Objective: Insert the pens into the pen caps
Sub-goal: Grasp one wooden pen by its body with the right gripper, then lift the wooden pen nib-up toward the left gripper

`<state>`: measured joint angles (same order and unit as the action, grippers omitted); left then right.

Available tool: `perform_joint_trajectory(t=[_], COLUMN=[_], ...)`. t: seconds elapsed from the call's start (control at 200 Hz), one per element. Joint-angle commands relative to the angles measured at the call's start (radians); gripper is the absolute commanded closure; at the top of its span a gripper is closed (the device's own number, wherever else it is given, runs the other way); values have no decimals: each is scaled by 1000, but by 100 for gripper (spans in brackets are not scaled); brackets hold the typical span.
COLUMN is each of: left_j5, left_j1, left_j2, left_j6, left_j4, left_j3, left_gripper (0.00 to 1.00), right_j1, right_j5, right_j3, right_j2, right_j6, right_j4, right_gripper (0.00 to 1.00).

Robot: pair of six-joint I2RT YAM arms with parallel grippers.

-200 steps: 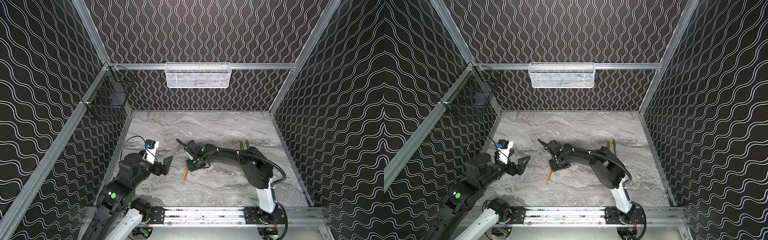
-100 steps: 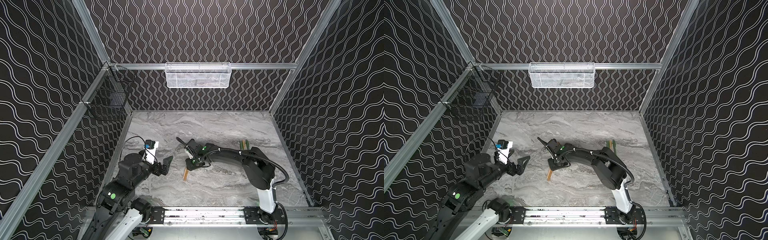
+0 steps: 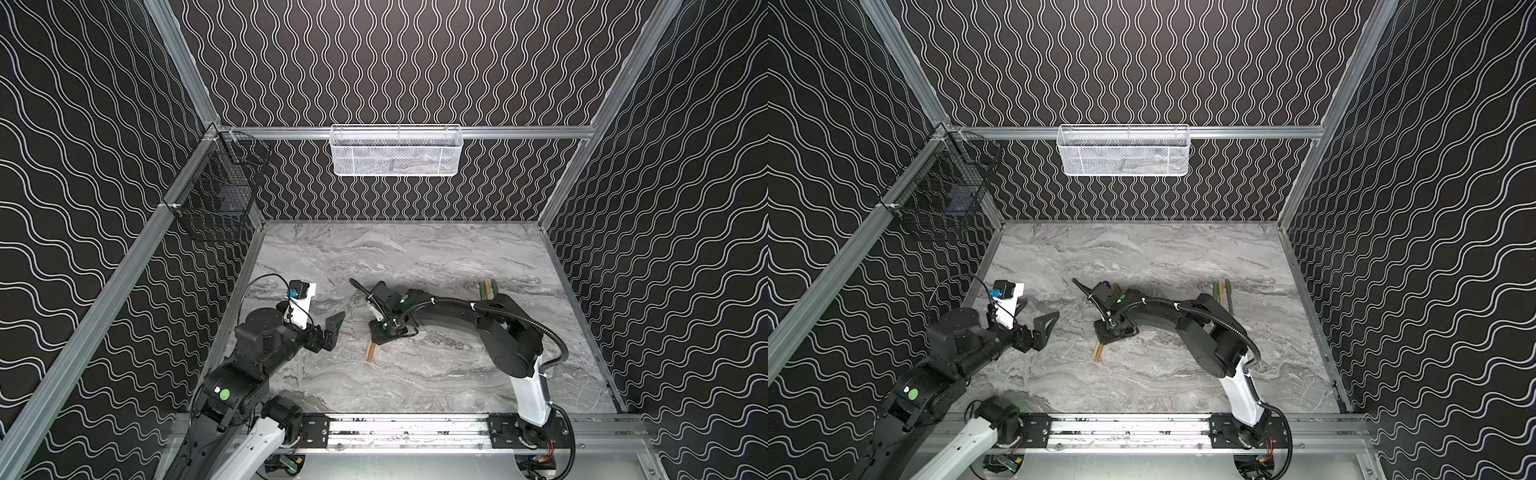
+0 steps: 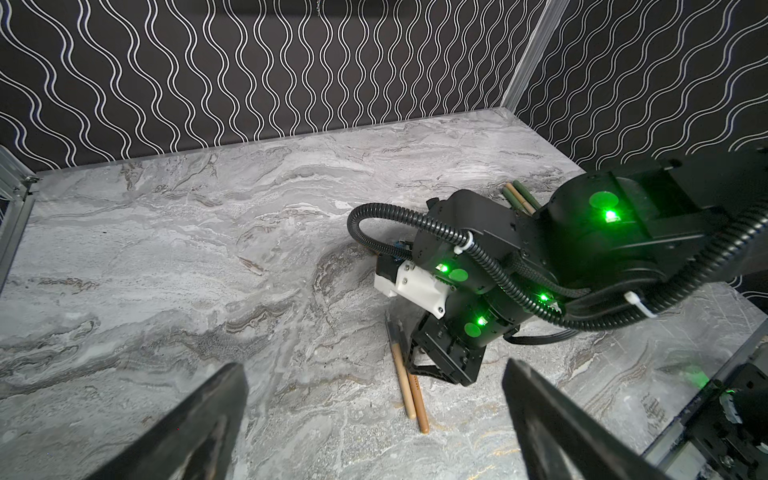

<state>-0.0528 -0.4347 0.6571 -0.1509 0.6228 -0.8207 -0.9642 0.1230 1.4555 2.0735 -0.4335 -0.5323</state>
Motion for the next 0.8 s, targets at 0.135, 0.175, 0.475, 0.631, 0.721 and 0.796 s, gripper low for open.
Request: perform_joint_trajectory(t=[0.135, 0.175, 0.475, 0.631, 0.721, 0.796], left_j5=[5, 4, 2, 0, -5, -9], left_j1=[3, 4, 5, 8, 7, 8], left_j2=[-8, -9, -9, -11, -16, -14], left_j6=[12, 12, 14, 10, 5, 2], left_j4=[-28, -29, -29, -30, -35, -35], left_j3=[1, 1, 2, 2, 6, 5], left_gripper=[1, 1, 1, 1, 1, 1], right_j1=[-19, -21, -22, -22, -21, -17], right_j5=[-118, -138, -167, -189, -216, -238], right_j3=[39, 45, 77, 103, 102, 88], right_j2=[18, 21, 47, 77, 85, 84], right_j6=[0, 1, 22, 23, 19, 14], right_j4=[-104, -118, -154, -190, -209, -217], right_gripper=[65, 66, 69, 77, 80, 82])
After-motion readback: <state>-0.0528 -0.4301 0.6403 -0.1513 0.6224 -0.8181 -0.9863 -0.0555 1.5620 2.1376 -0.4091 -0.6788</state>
